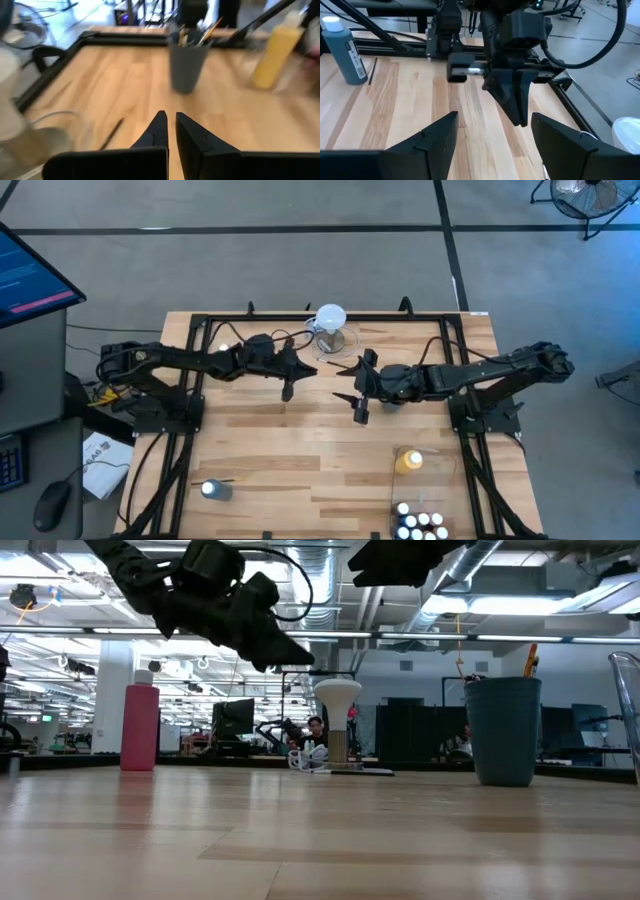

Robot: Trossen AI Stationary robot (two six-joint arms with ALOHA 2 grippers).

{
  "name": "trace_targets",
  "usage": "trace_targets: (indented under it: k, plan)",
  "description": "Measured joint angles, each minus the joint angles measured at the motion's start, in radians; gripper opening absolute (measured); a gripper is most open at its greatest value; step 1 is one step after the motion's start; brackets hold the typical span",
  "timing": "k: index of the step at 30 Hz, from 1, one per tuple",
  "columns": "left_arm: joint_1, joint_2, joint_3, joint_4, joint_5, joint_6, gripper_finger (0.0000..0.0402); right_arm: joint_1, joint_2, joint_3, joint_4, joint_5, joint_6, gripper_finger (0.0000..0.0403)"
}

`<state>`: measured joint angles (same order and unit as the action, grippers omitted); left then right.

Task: Pick & Place Paint Supplies
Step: Put the black silver paintbrush into the blue cup

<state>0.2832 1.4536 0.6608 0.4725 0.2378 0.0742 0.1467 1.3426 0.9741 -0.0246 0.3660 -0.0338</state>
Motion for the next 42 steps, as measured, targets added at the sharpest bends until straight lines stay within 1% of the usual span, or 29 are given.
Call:
trace_targets:
  k: [3,8,10,13,15,17,20,22,26,32,36,42]
  plan:
    - [0.008,-0.001,0.007,-0.039,-0.047,0.051,0.0000,0.001,0.000,0.000,0.002,0.000,0.000,0.0244]
    - [0.070,-0.001,0.007,-0.051,-0.047,0.052,0.0000,0.001,0.000,0.000,-0.025,0.000,0.013,0.0244]
    - [0.101,0.009,0.008,-0.050,-0.016,0.052,0.0000,0.001,0.000,0.000,-0.041,-0.001,0.020,0.0244]
    - [0.144,0.027,0.011,-0.055,0.077,0.052,0.0000,0.001,0.000,0.000,-0.062,-0.001,0.039,0.0244]
    - [0.157,0.054,0.033,-0.081,0.114,0.059,0.0000,0.001,0.000,0.000,-0.061,-0.001,0.043,0.0244]
    - [0.160,0.091,0.069,-0.139,0.137,0.093,0.0003,0.001,0.000,0.000,-0.056,-0.001,0.043,0.0244]
    - [0.145,0.162,0.128,-0.191,0.137,0.152,0.0012,0.001,0.000,0.000,-0.048,-0.001,0.043,0.0244]
    - [0.130,0.207,0.163,-0.197,0.134,0.183,0.0021,0.000,0.000,0.000,-0.050,0.000,0.043,0.0244]
    - [0.125,0.243,0.195,-0.197,0.118,0.234,0.0044,0.000,0.000,0.000,-0.051,0.000,0.043,0.0244]
    - [0.151,0.285,0.228,-0.201,0.128,0.241,0.0073,-0.002,0.000,0.000,-0.077,0.000,0.043,0.0244]
    - [0.161,0.344,0.263,-0.205,0.129,0.255,0.0076,-0.011,0.000,0.000,-0.091,0.000,0.053,0.0244]
    - [0.170,0.421,0.313,-0.219,0.128,0.235,0.0076,-0.019,0.000,0.000,-0.099,0.000,0.065,0.0244]
